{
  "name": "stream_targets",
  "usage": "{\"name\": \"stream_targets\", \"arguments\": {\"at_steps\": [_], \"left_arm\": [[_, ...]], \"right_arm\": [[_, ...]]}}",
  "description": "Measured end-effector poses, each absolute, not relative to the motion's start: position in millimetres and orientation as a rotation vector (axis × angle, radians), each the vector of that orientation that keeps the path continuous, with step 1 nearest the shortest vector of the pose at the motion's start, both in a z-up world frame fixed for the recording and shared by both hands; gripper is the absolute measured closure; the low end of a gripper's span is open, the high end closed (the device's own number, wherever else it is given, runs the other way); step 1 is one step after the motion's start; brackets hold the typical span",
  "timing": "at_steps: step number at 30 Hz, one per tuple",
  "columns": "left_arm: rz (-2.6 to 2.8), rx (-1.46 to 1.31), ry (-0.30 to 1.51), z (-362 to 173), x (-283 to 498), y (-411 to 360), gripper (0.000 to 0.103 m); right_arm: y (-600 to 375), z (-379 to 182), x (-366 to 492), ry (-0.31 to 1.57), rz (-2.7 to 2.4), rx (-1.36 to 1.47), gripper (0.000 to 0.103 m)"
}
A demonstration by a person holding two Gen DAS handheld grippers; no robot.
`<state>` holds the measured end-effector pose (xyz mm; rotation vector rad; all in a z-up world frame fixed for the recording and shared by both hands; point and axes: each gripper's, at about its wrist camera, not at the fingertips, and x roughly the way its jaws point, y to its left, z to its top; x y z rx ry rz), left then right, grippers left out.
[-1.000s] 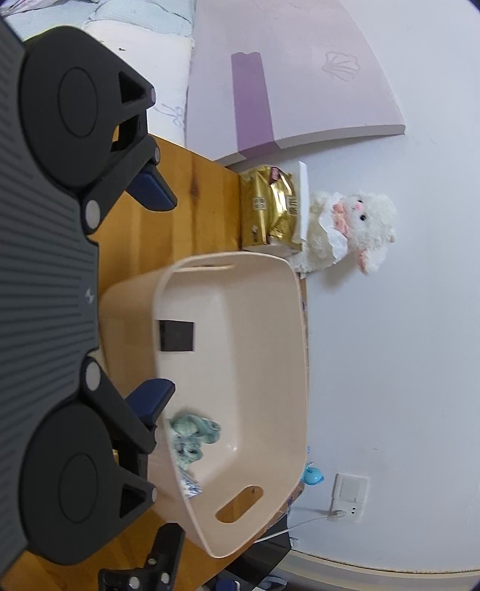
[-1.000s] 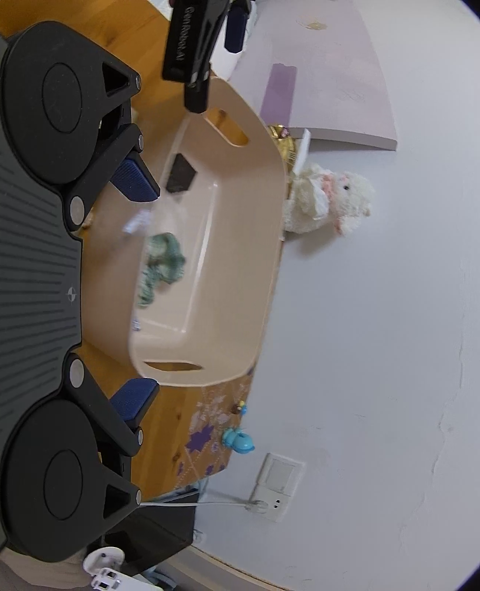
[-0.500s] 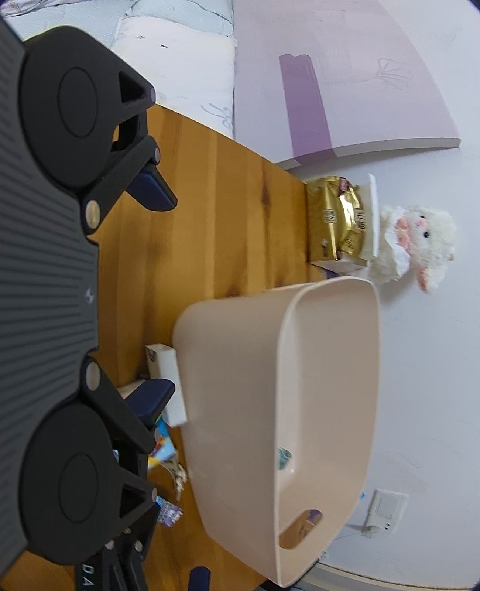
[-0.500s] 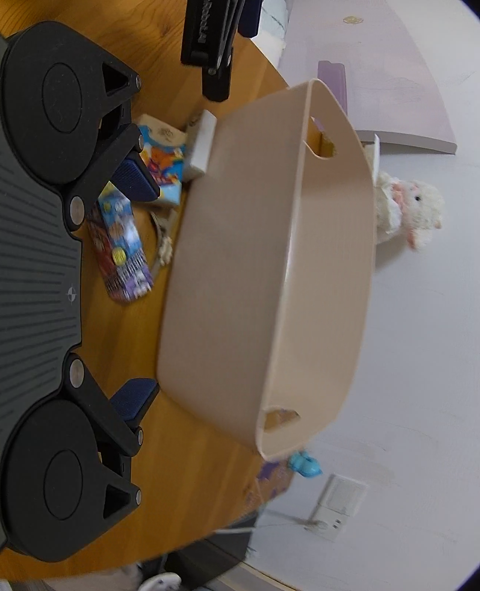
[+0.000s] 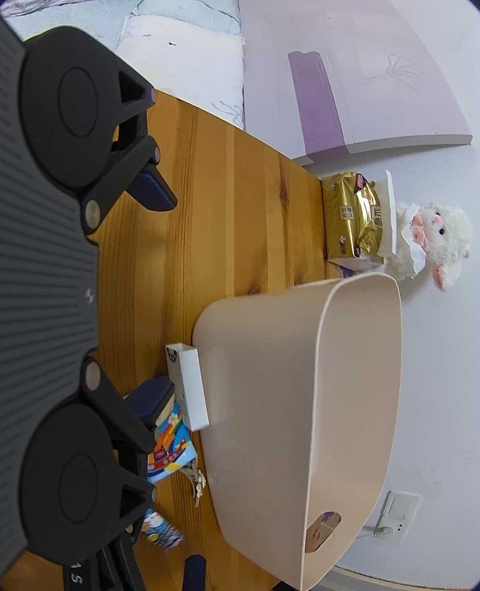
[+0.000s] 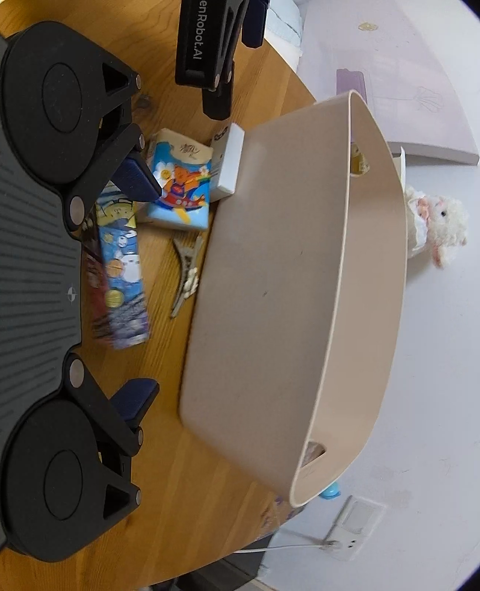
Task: Organize objects
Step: 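Move both grippers back to the remaining items beside the basket, then grasp the cartoon tissue pack with left gripper while right gripper grasps the purple Sanrio carton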
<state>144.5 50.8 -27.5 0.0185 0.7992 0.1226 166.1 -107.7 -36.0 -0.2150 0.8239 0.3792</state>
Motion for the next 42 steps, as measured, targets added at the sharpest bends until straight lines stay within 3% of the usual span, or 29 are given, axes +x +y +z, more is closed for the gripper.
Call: {"name": "stream_targets", "arguments": {"at_steps": [17,34,42], "left_arm": [[0.129,-0.005,0.789,-27.3,141.5,47.8,0.005],[0.005,-0.049,0.821,-34.2,145.4,11.4,0.005],[-0.024,-0.087,0.847,-46.2,155.3,-12.4,0.005]], "right_arm": [[-112.5,-45.0,144.7,0.809,0.348,-0.315,0.000],[-163.3,-46.7,135.6,0.863,0.332,-0.195,0.001],[-161.9,-53.2,134.8,0.866,0.398,-0.192,0.037]]}}
